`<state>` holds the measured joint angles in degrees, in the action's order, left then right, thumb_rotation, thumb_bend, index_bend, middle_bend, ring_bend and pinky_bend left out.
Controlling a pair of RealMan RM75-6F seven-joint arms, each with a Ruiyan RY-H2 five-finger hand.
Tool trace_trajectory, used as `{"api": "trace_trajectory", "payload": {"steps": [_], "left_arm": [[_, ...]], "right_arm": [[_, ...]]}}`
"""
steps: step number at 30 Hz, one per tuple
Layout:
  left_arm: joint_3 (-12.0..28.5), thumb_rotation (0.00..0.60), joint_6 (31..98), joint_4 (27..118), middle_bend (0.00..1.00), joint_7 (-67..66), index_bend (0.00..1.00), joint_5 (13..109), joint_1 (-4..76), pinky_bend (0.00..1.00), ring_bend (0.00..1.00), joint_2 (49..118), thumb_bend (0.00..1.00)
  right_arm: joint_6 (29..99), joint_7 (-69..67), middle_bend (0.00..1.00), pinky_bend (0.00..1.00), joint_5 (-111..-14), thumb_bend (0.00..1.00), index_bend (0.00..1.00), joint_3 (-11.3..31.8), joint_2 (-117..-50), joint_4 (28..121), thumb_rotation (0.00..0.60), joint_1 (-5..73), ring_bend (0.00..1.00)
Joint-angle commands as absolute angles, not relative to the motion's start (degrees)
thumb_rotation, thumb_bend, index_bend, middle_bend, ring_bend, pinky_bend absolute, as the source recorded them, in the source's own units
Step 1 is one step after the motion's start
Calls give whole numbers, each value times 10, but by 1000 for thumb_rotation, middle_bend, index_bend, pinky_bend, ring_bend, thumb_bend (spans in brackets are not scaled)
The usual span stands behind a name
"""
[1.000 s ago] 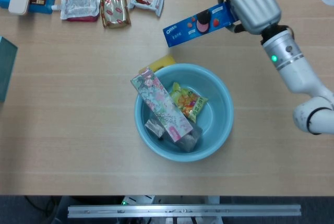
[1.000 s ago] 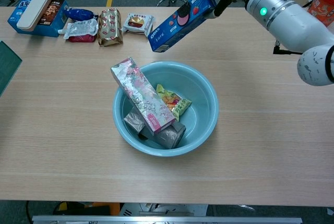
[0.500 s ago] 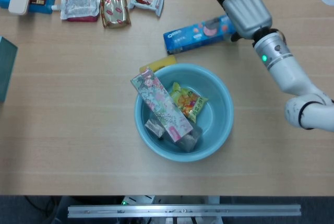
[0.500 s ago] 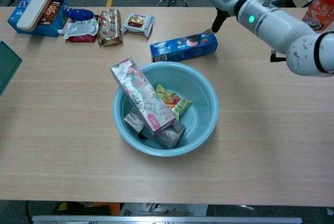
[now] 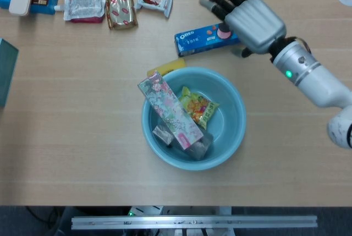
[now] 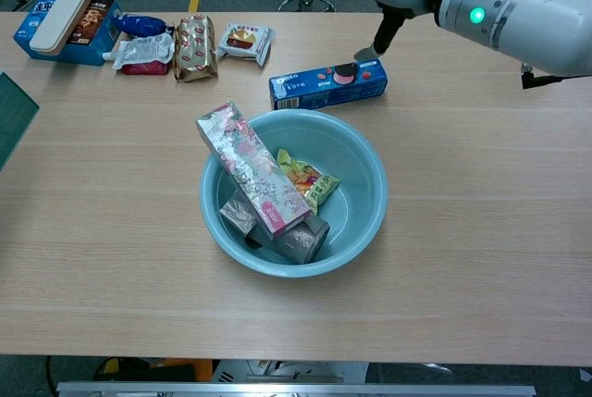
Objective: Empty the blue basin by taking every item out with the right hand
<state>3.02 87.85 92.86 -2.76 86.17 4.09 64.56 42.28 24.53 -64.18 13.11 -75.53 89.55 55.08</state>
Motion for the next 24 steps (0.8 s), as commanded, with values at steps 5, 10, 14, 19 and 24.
{"api": "trace_trajectory", "payload": {"steps": [5, 10, 14, 19, 24], "left_arm": [[30, 600, 877, 933, 382, -32, 402, 861, 41, 307, 312, 643, 357], [31, 600, 879, 934, 380, -33, 402, 864, 42, 308, 312, 643, 357], [30, 600, 879, 933, 380, -30, 402, 862, 40, 307, 312, 643, 357], [30, 600, 882, 930, 380, -25, 402, 860, 37, 308, 312, 642, 357], [30, 600, 881, 926, 380, -20, 403, 858, 36, 307, 312, 643, 357]], "right_arm": [[411, 162, 185, 312, -833, 105, 10, 75, -705, 973, 600, 547, 123], [414, 156, 185, 312, -909, 6, 10, 48, -712, 973, 600, 559, 123], [415, 180, 185, 312, -955, 0, 10, 33, -719, 975, 600, 570, 124], [407, 217, 173, 284, -980, 0, 10, 28, -733, 974, 600, 583, 123], [393, 255, 161, 249, -981, 0, 10, 29, -756, 967, 600, 593, 98]]}}
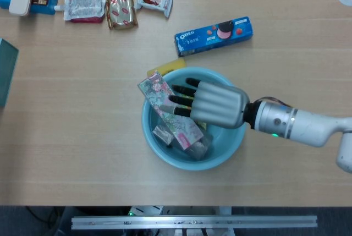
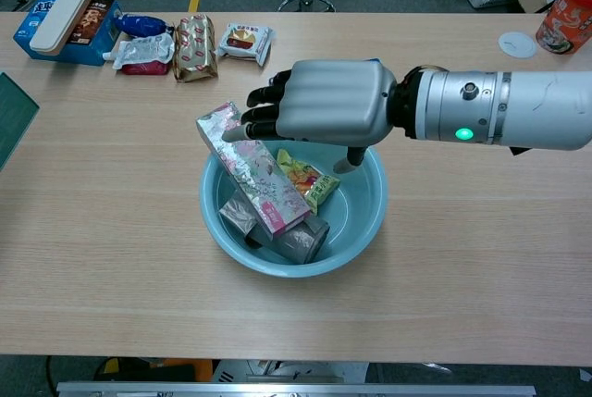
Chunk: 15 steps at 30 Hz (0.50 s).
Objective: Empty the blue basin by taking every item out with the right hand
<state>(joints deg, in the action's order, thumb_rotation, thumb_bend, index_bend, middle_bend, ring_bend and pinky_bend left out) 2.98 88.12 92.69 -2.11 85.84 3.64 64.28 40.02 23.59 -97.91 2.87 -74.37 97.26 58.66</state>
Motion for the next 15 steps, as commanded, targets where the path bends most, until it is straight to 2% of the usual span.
{"api": "trace_trajectory", "payload": {"steps": [1, 15], "left_arm": [[30, 600, 881, 925, 380, -19, 403, 858, 36, 307, 312, 643, 357], [32, 600, 876, 911, 378, -1, 403, 846, 33, 307, 312, 642, 357]], "right_arm": [[390, 263, 159, 243, -981, 0, 10, 30, -761, 964, 600, 595, 95], [384, 350, 154, 239, -976, 0, 10, 45, -834, 922, 600, 614, 83]]}}
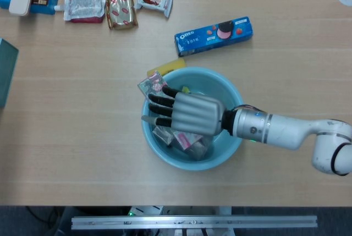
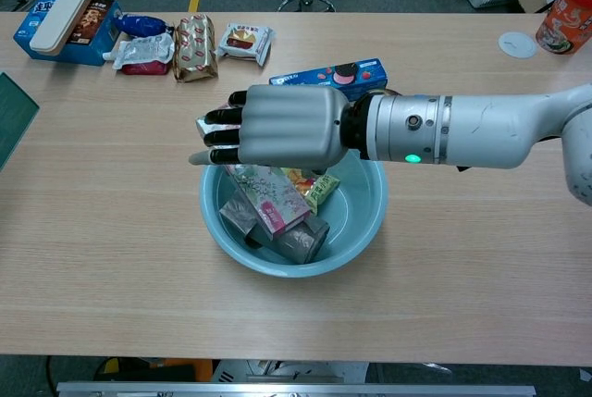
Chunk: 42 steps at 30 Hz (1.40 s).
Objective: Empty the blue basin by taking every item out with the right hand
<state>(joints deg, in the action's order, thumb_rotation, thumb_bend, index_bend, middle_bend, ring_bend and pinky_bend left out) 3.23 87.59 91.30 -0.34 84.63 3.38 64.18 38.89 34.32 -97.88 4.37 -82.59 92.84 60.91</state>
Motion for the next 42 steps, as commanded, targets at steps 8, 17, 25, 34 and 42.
{"api": "trace_trajectory", "payload": {"steps": [8, 17, 25, 34, 42], "left_arm": [[32, 600, 875, 904, 378, 14, 402, 843, 30, 307, 312, 641, 357], [32, 600, 876, 901, 379, 21, 403, 843, 28, 307, 312, 640, 357], [31, 600, 875, 902, 379, 27, 403, 842, 26, 307, 312, 636, 357], [29, 600, 869, 903, 380, 31, 403, 837, 24, 307, 313, 630, 357], [30, 600, 866, 904, 380, 30, 403, 838, 26, 307, 313, 628, 357]], "right_arm": [[362, 372, 154, 239, -970, 0, 11, 41, -855, 904, 600, 627, 83], [353, 385, 156, 220, -957, 0, 12, 46, -891, 864, 600, 641, 83], [410, 344, 361, 265, -997, 0, 400, 38, -955, 781, 600, 649, 242], [515, 242, 585, 533, -1053, 51, 703, 20, -991, 682, 600, 649, 516], [539, 225, 587, 563, -1016, 51, 705, 33, -936, 710, 600, 621, 520]]}}
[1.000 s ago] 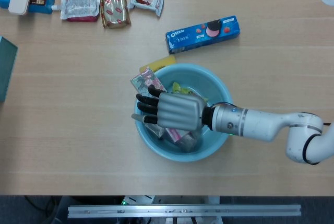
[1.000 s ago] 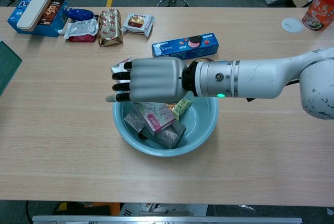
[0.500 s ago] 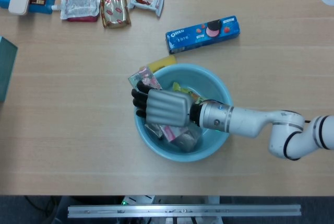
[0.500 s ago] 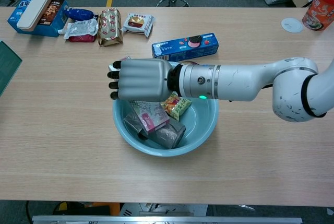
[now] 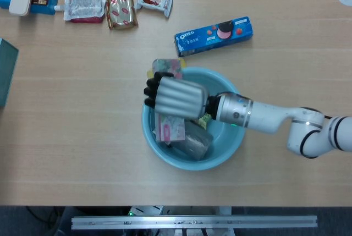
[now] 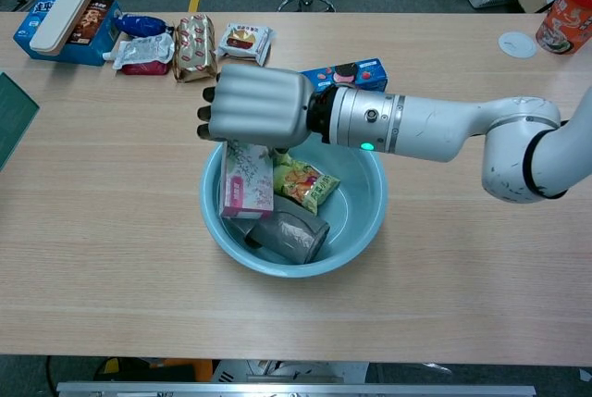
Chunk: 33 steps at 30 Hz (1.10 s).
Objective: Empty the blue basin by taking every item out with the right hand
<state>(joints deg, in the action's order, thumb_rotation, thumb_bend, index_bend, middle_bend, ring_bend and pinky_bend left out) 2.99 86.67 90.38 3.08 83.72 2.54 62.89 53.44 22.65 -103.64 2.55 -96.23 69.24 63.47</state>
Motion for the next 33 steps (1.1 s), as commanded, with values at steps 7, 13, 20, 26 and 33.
{"api": "trace_trajectory", "payload": {"steps": [7, 13, 20, 26, 33], "left_arm": [[30, 600, 861, 909, 380, 26, 403, 839, 29, 307, 313, 625, 357], [27, 600, 856, 919, 380, 16, 403, 849, 35, 307, 313, 625, 357], [26, 600, 847, 931, 380, 8, 403, 851, 41, 307, 313, 621, 357], [25, 600, 842, 936, 380, 3, 403, 851, 45, 308, 313, 620, 357], [23, 600, 839, 938, 380, 3, 402, 849, 45, 307, 313, 618, 357]], "right_arm": [[523, 241, 586, 563, -925, 50, 705, 61, -851, 752, 600, 581, 520], [479, 276, 584, 563, -857, 51, 705, 57, -819, 746, 600, 558, 520], [434, 300, 582, 563, -790, 51, 705, 47, -826, 719, 600, 541, 518], [404, 320, 552, 563, -763, 52, 702, 31, -839, 703, 600, 537, 487], [376, 344, 466, 563, -733, 51, 546, 21, -852, 691, 600, 539, 403]]}}
